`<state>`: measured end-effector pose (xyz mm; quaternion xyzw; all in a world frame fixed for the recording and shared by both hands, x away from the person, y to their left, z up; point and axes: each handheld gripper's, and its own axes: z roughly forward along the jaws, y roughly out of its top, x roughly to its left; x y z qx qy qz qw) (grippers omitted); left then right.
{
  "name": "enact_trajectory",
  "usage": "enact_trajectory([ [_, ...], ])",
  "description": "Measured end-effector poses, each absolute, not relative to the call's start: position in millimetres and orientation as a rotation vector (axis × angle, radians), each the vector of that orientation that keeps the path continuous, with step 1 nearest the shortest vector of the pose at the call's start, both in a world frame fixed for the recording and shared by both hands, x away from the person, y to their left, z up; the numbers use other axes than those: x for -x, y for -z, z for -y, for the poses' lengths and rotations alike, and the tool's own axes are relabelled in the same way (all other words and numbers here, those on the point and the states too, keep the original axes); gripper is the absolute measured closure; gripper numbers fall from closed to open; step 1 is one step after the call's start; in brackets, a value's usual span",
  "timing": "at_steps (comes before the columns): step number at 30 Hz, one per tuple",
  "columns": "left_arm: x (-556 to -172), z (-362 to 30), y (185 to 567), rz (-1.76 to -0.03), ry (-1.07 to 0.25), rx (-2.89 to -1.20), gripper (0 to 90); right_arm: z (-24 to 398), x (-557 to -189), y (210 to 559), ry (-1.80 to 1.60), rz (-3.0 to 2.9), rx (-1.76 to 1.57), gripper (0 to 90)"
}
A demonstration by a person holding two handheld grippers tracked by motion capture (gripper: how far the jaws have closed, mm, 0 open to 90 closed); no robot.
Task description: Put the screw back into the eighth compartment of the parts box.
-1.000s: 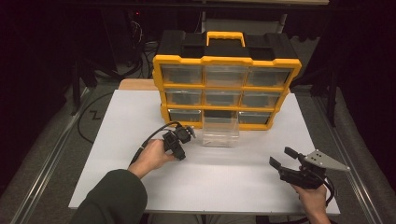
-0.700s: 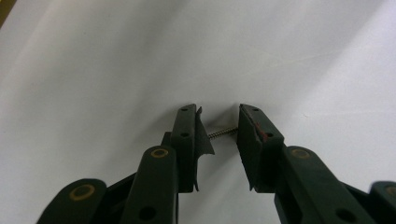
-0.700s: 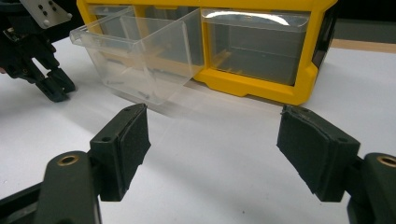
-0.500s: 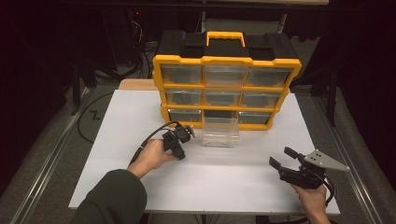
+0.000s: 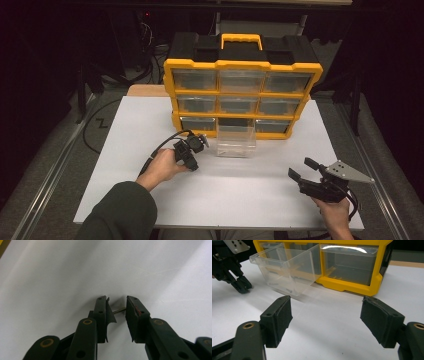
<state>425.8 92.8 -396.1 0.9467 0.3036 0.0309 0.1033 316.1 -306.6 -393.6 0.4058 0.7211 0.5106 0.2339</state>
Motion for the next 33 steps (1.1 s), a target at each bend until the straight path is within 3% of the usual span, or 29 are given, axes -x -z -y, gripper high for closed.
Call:
enact_trajectory([
  [4,-426.8,-92.6,396.4,-0.906,-0.075,-2.791,62.8,306.7,-316.2,393.6,-1.4,-1.98,-1.113,26.4],
  [8,-425.5,-90.9,397.4,-0.894,-0.09,-2.798,61.2,306.8,-316.0,393.6,-1.402,-1.979,-1.115,26.5],
  [33,-422.9,-89.0,397.4,-0.829,-0.1,-2.825,83.8,306.2,-316.2,393.8,-1.401,-1.981,-1.114,26.4],
])
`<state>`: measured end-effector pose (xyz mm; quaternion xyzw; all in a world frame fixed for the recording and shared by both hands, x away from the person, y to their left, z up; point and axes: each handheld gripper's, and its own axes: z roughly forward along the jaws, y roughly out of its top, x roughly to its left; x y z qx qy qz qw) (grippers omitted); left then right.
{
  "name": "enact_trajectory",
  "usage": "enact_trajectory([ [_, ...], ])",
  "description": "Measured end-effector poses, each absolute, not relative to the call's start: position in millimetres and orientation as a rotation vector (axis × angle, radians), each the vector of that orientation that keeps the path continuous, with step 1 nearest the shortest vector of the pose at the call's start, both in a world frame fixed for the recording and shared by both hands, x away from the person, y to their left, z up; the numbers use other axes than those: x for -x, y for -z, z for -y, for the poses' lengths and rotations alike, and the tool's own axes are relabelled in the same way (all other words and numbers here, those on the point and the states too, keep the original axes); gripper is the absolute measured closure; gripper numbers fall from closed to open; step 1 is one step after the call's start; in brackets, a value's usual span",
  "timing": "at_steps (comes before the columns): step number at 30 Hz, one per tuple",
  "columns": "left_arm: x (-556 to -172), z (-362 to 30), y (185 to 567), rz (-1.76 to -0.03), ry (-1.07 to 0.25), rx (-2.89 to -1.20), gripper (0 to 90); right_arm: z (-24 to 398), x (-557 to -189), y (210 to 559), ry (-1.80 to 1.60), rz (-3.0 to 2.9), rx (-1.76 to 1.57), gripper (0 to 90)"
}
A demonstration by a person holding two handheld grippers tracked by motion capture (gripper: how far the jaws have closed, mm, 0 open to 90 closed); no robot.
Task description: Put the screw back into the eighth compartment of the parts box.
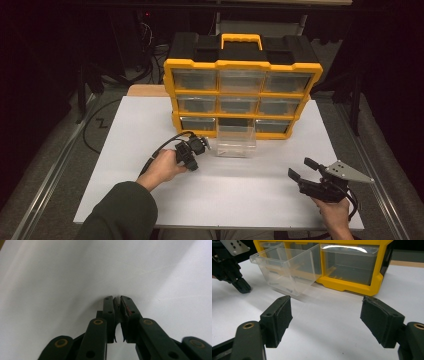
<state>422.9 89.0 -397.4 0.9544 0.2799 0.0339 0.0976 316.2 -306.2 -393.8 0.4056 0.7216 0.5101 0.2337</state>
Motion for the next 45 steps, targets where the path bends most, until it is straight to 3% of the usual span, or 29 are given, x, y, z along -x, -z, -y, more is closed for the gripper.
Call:
enact_trajectory([
  [16,-423,-92,394,-0.814,-0.087,-2.807,86.9,307,-316,394,-1.397,-1.982,-1.116,26.4],
  [45,-423,-99,352,-0.792,-0.115,-2.695,87.0,306,-316,394,-1.399,-1.986,-1.112,26.5],
])
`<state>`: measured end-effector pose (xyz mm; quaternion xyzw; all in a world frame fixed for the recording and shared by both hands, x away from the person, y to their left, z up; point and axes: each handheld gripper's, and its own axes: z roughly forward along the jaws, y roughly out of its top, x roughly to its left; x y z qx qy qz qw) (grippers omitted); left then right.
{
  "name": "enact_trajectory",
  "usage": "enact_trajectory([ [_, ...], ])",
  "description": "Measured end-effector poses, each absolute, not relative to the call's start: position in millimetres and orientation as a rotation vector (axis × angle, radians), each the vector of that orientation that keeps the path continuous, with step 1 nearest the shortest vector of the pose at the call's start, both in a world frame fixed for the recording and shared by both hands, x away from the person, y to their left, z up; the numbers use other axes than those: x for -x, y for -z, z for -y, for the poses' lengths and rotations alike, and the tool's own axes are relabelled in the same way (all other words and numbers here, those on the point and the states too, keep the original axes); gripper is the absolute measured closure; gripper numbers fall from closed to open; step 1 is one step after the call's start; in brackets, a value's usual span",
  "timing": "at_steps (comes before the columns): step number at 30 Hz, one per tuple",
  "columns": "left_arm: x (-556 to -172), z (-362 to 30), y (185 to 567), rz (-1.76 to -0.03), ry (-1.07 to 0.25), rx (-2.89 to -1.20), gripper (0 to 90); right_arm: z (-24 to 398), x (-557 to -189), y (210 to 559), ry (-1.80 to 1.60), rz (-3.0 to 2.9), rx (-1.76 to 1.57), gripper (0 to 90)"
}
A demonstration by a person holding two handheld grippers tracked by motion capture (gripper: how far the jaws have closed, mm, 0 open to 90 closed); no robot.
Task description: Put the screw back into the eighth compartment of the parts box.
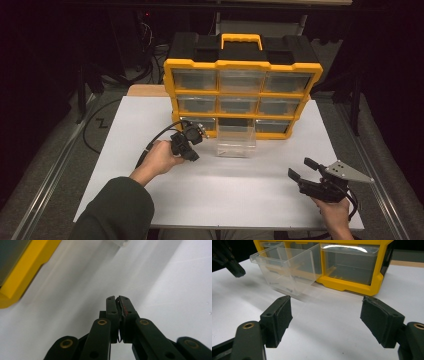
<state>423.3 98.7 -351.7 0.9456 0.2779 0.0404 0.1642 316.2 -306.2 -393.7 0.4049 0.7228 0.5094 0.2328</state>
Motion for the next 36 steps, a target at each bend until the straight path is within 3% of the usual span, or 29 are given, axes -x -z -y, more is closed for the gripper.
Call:
enact_trajectory([
  [36,-437,-64,291,-0.685,-0.134,-2.643,87.0,307,-316,393,-1.403,-1.984,-1.11,26.4],
])
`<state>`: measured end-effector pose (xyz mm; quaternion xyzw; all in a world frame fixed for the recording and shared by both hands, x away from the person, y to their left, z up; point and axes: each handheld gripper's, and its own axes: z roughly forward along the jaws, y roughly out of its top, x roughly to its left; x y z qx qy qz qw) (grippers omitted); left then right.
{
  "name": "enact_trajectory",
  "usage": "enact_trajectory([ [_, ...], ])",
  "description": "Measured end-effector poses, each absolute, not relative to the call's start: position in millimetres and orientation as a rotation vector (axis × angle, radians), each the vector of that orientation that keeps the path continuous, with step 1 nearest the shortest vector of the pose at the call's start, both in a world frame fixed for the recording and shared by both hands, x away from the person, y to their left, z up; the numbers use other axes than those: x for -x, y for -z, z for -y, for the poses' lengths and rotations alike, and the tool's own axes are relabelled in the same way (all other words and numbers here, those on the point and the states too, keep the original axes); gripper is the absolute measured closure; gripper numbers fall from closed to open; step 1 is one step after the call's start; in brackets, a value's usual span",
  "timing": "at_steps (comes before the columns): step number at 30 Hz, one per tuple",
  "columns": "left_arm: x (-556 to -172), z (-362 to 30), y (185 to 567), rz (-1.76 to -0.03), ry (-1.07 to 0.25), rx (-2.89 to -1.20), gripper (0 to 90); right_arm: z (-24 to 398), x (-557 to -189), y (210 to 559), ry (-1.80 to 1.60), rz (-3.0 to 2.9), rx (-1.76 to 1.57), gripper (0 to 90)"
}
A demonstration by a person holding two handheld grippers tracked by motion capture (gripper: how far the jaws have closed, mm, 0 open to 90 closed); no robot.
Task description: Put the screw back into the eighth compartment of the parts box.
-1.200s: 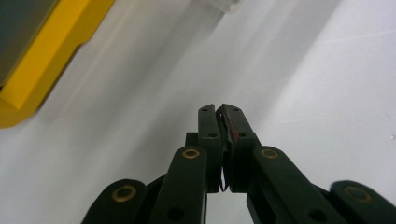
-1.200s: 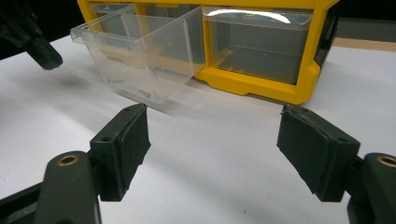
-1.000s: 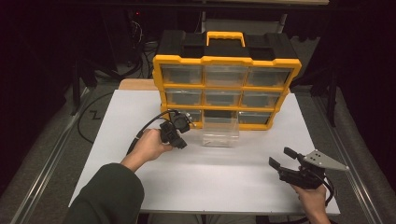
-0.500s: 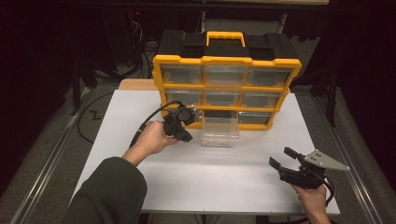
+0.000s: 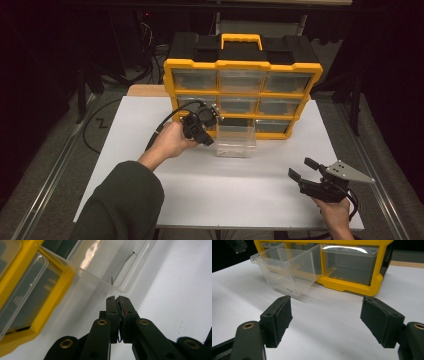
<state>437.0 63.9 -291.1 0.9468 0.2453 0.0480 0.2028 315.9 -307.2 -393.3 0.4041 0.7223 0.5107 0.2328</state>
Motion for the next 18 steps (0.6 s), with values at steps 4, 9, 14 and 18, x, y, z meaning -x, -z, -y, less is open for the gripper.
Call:
enact_trajectory([
  [4,-440,-57,288,-0.677,-0.133,-2.644,87.0,307,-316,393,-1.406,-1.978,-1.11,26.4],
  [9,-444,-50,286,-0.675,-0.128,-2.641,87.0,307,-316,393,-1.406,-1.978,-1.109,26.4],
  [14,-448,-43,288,-0.673,-0.116,-2.643,87.0,308,-316,393,-1.404,-1.979,-1.109,26.4],
  [18,-451,-39,290,-0.683,-0.114,-2.64,87.0,308,-316,393,-1.407,-1.978,-1.109,26.4],
])
